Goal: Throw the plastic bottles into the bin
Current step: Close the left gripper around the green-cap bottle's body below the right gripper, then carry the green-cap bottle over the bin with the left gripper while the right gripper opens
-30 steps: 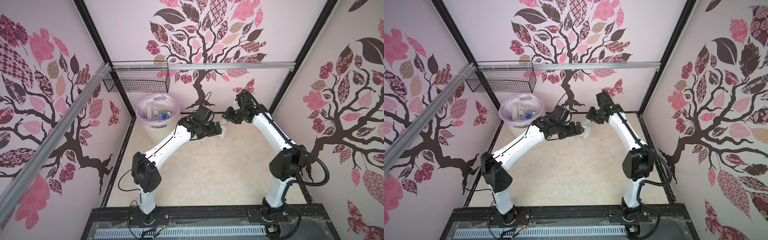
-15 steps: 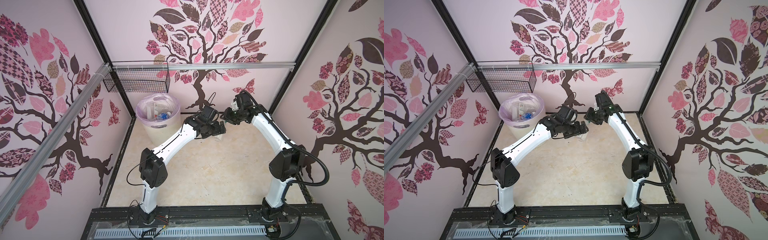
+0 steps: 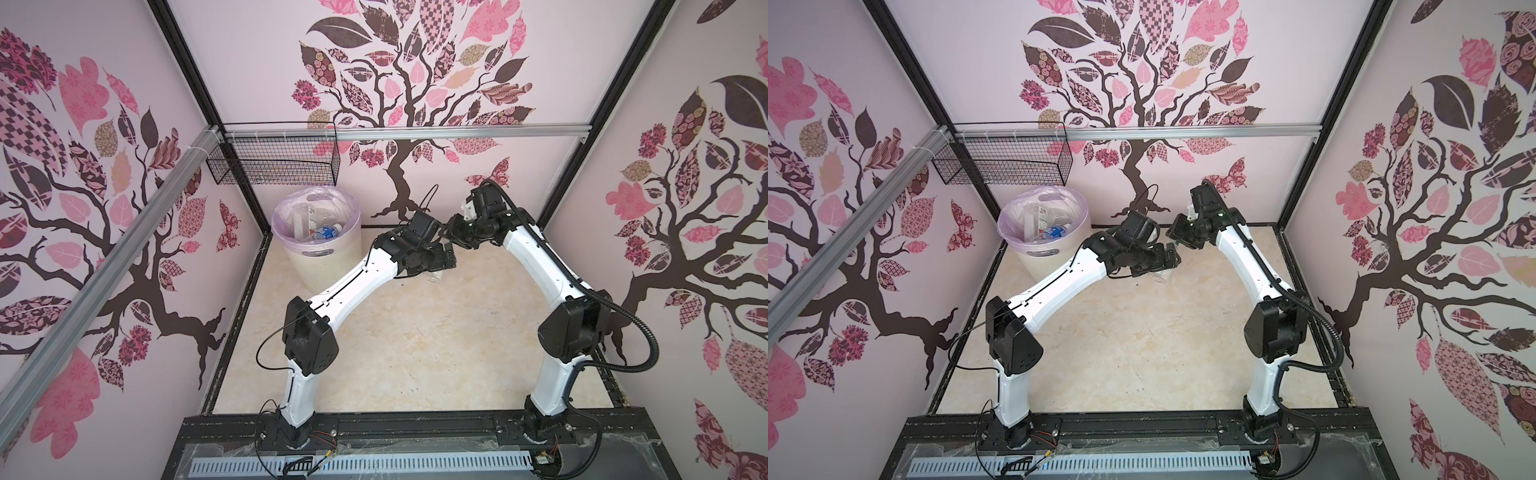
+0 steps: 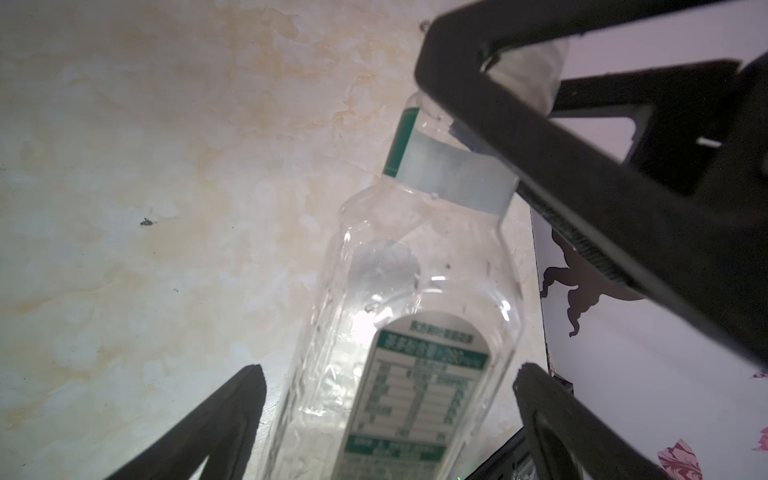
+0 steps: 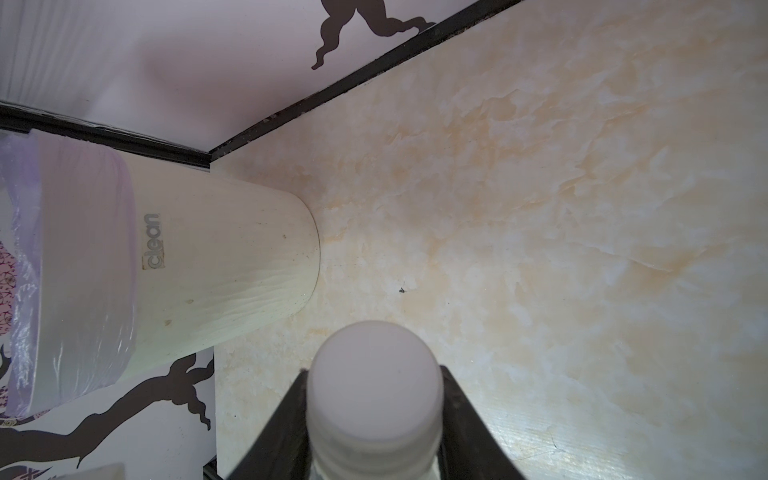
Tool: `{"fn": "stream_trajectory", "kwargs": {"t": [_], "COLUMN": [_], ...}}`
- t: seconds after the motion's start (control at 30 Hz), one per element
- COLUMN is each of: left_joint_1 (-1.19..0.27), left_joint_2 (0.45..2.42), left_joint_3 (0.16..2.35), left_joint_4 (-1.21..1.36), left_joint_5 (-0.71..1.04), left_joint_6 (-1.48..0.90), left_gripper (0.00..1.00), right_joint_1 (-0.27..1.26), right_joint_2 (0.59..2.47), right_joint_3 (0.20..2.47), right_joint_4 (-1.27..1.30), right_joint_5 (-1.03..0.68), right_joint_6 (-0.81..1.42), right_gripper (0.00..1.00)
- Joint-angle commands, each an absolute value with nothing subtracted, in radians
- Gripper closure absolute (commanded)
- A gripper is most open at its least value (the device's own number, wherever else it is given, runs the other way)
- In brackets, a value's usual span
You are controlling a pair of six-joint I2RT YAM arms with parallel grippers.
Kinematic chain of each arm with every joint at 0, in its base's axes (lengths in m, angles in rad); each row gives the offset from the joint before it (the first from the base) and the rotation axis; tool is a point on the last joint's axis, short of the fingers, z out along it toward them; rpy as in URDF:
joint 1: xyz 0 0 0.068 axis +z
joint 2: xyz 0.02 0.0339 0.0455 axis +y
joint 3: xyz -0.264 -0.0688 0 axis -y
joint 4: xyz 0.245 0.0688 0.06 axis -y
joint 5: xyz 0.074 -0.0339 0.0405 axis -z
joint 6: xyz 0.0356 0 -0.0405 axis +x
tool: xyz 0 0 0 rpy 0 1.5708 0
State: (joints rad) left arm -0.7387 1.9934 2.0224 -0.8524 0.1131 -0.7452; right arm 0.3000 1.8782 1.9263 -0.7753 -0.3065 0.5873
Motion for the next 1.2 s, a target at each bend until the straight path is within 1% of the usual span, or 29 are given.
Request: {"fn": "stream_trajectory", "kwargs": {"t": [0.0,0.2,0.37,0.43,0.57,0.6,0.63,0.73,0.8,0.9,0.97,1.0,1.1,1.17], "left_joint_1": [-0.747,-0.753,-0.752,-0.752,-0.753,-0.750,-0.748,-0.733,-0.716,-0.683,-0.656,-0.645,-0.613,-0.586], "left_joint_2": [2.014,2.030,2.029,2.029,2.013,2.007,1.999,1.968,1.940,1.892,1.860,1.849,1.826,1.825], "left_joint_3": [2.029,2.022,2.020,2.023,2.019,2.015,2.005,1.969,1.941,1.870,1.865,1.873,1.932,2.047], "left_joint_4": [-0.868,-0.874,-0.872,-0.871,-0.877,-0.877,-0.877,-0.876,-0.876,-0.884,-0.910,-0.924,-0.998,-1.084], "left_joint_5": [0.093,0.097,0.099,0.098,0.103,0.104,0.107,0.123,0.136,0.140,0.140,0.140,0.113,0.063], "left_joint_6": [-0.714,-0.706,-0.702,-0.703,-0.695,-0.694,-0.694,-0.698,-0.703,-0.705,-0.698,-0.692,-0.650,-0.608], "left_gripper": [0.04,0.17,0.35,0.41,0.49,0.49,0.50,0.50,0.50,0.51,0.50,0.51,0.50,0.50], "right_joint_1": [0.308,0.307,0.307,0.307,0.306,0.306,0.305,0.302,0.293,0.281,0.279,0.279,0.279,0.283], "right_joint_2": [1.862,1.862,1.859,1.859,1.859,1.858,1.858,1.857,1.854,1.844,1.838,1.836,1.822,1.809], "right_joint_3": [1.977,1.969,1.970,1.971,1.980,1.983,1.988,2.001,2.013,2.028,2.049,2.055,2.057,2.045], "right_joint_4": [-0.788,-0.783,-0.784,-0.784,-0.787,-0.787,-0.786,-0.786,-0.787,-0.785,-0.796,-0.799,-0.801,-0.791], "right_joint_5": [-0.334,-0.352,-0.354,-0.356,-0.353,-0.351,-0.346,-0.339,-0.346,-0.345,-0.329,-0.327,-0.328,-0.331], "right_joint_6": [0.608,0.617,0.614,0.615,0.612,0.611,0.613,0.619,0.629,0.637,0.629,0.625,0.625,0.629], "right_gripper": [0.69,0.69,0.69,0.67,0.58,0.54,0.47,0.40,0.28,0.15,0.04,0.01,0.00,0.01]}}
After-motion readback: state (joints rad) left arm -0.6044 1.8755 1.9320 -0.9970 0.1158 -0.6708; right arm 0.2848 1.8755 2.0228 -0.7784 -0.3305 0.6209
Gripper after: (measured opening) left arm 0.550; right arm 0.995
